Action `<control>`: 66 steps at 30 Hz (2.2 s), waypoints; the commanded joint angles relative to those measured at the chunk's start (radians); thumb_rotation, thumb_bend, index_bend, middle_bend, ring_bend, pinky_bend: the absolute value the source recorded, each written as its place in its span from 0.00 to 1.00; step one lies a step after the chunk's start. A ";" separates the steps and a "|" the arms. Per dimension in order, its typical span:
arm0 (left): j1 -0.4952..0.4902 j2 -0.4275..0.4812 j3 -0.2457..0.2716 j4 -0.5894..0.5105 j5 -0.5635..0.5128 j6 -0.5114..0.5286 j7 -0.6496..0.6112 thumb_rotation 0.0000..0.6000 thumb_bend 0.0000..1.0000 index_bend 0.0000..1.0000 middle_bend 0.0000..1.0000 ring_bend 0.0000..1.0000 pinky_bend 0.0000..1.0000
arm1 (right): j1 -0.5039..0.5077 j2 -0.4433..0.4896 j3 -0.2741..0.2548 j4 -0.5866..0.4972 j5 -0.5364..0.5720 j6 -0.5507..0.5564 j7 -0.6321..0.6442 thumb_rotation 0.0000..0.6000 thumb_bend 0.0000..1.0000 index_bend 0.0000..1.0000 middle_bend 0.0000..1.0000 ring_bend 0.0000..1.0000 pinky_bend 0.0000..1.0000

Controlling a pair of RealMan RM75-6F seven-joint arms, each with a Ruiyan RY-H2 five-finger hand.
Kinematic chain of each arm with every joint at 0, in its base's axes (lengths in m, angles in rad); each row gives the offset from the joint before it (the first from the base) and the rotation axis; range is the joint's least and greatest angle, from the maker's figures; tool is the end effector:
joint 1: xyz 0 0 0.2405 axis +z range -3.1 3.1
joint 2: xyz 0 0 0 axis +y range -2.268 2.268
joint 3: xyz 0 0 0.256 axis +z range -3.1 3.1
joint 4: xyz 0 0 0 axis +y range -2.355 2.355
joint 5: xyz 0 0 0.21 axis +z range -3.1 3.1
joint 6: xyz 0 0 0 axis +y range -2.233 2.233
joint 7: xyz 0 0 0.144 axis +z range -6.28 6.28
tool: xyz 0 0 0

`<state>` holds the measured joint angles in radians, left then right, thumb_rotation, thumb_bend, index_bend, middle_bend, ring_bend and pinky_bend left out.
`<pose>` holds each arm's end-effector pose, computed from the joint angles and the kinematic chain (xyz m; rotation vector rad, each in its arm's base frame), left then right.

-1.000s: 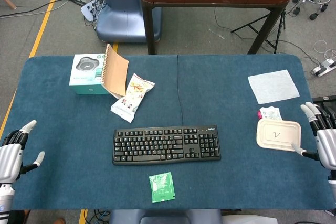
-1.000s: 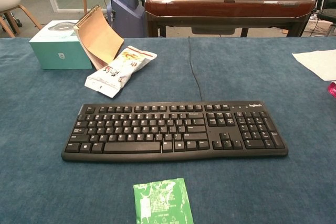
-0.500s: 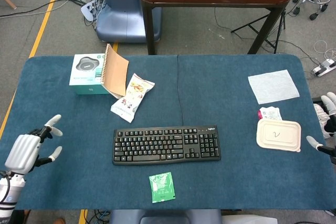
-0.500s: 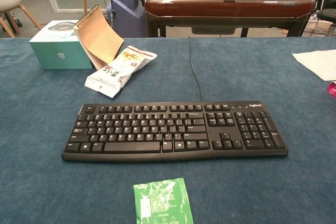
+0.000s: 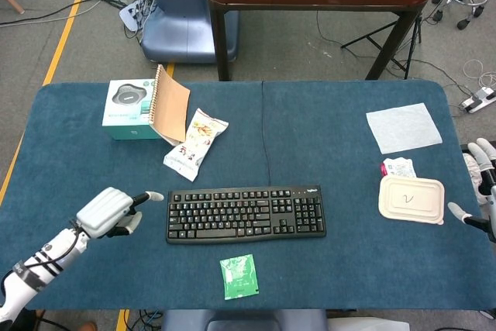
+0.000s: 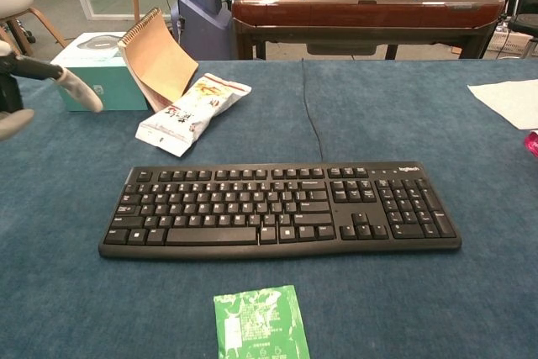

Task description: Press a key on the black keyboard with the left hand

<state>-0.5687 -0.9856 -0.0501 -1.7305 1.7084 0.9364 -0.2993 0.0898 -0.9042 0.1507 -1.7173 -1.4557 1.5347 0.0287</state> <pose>-0.1979 0.2798 0.1114 -2.0917 -1.0458 -0.9739 -0.2909 -0.2006 0.2390 1.3038 -0.7353 0.9448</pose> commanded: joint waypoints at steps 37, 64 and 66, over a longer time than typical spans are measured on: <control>-0.284 -0.260 0.032 0.067 -0.342 -0.388 0.288 1.00 0.68 0.15 1.00 1.00 1.00 | -0.003 -0.027 -0.014 0.039 0.001 -0.014 0.024 1.00 0.05 0.00 0.05 0.07 0.04; -0.310 -0.278 0.067 0.073 -0.429 -0.396 0.357 1.00 0.68 0.15 1.00 1.00 1.00 | -0.007 -0.029 -0.014 0.044 -0.003 -0.009 0.027 1.00 0.05 0.00 0.05 0.07 0.04; -0.309 -0.273 0.065 0.066 -0.429 -0.389 0.356 1.00 0.68 0.15 1.00 1.00 1.00 | -0.007 -0.029 -0.014 0.044 -0.003 -0.008 0.027 1.00 0.05 0.00 0.05 0.07 0.04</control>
<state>-0.8777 -1.2606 0.0156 -1.6619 1.2797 0.5451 0.0572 0.0824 -0.9329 0.1368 -1.6736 -1.4588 1.5265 0.0554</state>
